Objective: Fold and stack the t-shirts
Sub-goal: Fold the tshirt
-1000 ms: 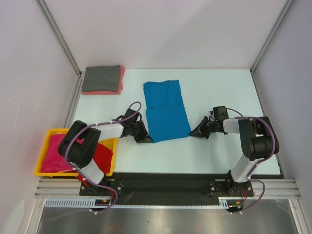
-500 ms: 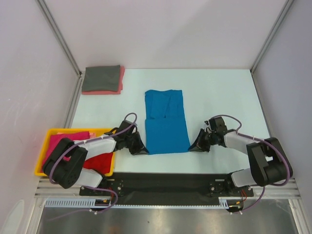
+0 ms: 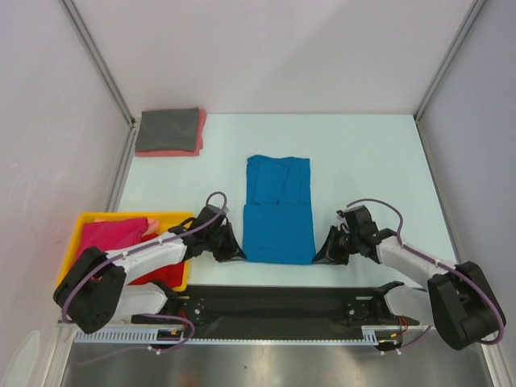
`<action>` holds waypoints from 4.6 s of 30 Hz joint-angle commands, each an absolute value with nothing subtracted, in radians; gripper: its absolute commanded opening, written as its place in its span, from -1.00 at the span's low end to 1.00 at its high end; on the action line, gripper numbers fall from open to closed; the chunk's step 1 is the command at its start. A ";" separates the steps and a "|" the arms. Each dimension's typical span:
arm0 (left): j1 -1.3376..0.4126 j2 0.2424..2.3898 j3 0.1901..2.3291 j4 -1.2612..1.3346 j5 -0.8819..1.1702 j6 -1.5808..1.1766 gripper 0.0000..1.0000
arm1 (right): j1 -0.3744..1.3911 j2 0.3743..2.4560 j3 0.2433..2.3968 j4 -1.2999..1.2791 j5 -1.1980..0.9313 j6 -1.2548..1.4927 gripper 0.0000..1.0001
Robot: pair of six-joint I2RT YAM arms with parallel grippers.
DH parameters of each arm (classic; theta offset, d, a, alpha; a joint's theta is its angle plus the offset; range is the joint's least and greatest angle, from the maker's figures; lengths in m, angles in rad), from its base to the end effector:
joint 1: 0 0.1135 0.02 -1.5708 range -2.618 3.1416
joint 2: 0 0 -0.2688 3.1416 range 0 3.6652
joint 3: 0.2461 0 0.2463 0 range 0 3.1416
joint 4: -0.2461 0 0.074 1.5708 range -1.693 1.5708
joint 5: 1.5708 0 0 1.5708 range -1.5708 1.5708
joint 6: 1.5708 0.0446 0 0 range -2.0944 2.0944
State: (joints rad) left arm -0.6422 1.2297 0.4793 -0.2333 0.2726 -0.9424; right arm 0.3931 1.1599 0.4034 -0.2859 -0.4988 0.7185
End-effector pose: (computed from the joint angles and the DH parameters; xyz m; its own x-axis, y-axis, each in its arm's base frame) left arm 0.1614 -0.1357 0.1504 -0.9552 -0.2585 -0.1443 -0.1300 0.8042 -0.5799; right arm 0.1623 0.0904 0.1419 -0.9686 0.2241 -0.1076 0.1042 0.7589 0.6429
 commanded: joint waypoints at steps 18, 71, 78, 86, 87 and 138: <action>-0.749 0.994 0.423 -0.353 0.233 -1.002 -1.00 | 0.514 0.729 0.314 -0.563 -0.400 0.887 -1.00; -0.307 2.233 1.893 -0.500 0.523 -0.710 -0.99 | 0.107 2.149 1.762 -0.647 -0.624 0.522 -1.00; -0.285 2.304 2.024 -0.589 0.393 -0.672 -0.46 | 0.091 2.230 1.870 -0.693 -0.539 0.477 -0.57; -0.287 2.217 2.071 -0.658 0.293 -0.563 0.04 | 0.090 2.237 2.048 -0.933 -0.330 0.296 -0.37; -0.293 2.180 2.004 -0.608 0.322 -0.571 -0.02 | 0.095 2.221 2.028 -0.919 -0.339 0.299 -0.35; -0.311 2.045 1.402 -0.005 0.706 -0.703 -0.38 | 0.054 1.979 1.562 -0.542 -0.616 0.410 -0.42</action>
State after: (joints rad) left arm -0.2836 2.0586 1.4929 -0.0326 0.6720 -0.7086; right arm 0.0196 2.0182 1.6218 -0.5297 -0.5598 0.4385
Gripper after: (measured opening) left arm 0.336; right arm 0.281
